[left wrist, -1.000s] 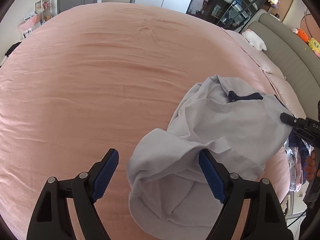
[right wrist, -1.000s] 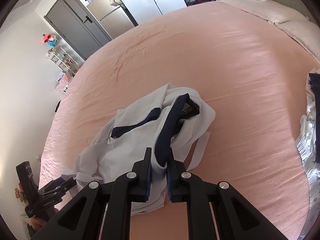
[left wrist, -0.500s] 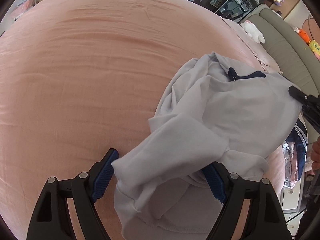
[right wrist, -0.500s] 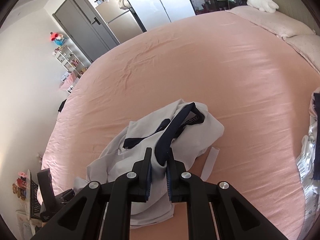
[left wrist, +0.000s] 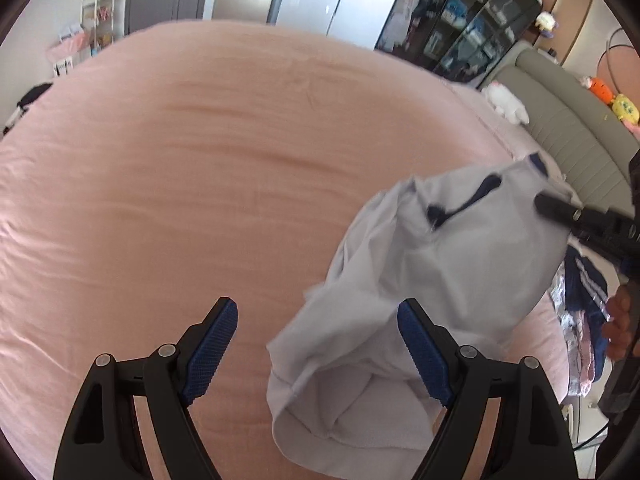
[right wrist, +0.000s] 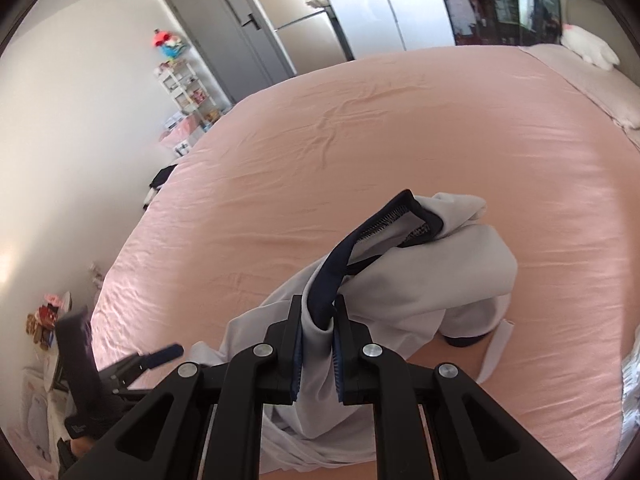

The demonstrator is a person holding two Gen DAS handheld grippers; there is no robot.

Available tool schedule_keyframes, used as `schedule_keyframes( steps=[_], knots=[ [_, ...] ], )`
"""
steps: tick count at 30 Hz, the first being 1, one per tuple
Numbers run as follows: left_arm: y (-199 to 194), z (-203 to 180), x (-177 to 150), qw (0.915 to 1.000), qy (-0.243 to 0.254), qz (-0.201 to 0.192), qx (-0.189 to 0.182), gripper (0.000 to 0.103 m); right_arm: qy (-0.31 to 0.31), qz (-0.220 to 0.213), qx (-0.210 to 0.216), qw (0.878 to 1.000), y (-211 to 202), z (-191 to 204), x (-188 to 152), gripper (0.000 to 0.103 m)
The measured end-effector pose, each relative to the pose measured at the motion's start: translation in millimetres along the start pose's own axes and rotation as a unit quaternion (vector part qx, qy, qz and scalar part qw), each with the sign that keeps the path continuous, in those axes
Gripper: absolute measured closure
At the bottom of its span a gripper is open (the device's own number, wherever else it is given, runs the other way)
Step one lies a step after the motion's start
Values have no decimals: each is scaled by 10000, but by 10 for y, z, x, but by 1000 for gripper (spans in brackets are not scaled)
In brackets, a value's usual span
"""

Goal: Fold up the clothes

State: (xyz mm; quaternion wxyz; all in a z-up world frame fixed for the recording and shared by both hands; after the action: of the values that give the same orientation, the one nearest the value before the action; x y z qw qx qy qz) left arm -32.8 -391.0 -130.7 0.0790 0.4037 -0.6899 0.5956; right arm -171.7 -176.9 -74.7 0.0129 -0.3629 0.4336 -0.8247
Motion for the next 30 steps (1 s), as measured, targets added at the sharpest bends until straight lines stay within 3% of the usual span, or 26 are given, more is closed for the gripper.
schedule_keyframes(
  steps=[2,4,5,8,9,11,17,21,26,30],
  knots=[
    [-118,27,45,9981,-184,-564,-142,19,-93,32,46,9999,25,87,-9,93],
    [-211,67,97,9929,-490,-996,-433,6,-126,46,73,9999,45,130,-17,93],
    [-225,105,105,9905,-664,-1028,-633,0,-133,56,85,9999,54,141,-20,93],
    [-53,200,148,9837,-1057,-380,-1404,0,-153,83,122,9998,80,175,-30,93],
    [2,242,152,9822,-1285,-210,-1354,0,-160,95,137,9997,87,180,-32,93],
    [28,268,165,9846,-1386,-243,-1038,0,-173,117,154,9997,96,193,-31,93],
    [130,-72,325,9900,-816,-43,-1153,0,-127,86,192,9997,104,201,-18,93],
    [185,-410,351,9947,-157,62,-1011,0,-55,44,282,9996,114,203,-5,93],
    [195,-701,288,9942,595,104,-887,0,189,72,562,9982,103,132,78,93],
    [219,-760,229,9940,840,183,-681,0,281,140,632,9975,50,75,159,93]
  ],
)
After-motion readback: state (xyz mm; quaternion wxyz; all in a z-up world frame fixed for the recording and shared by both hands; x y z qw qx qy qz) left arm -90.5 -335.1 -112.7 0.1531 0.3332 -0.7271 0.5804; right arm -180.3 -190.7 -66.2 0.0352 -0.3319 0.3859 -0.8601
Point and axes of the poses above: each gripper's, at about its wrist camera, not at the fingertips, and y roughly the way its jaws point, z to its left, x to its top, the point moved 1 cm from there along y, roughly the way its jaws point
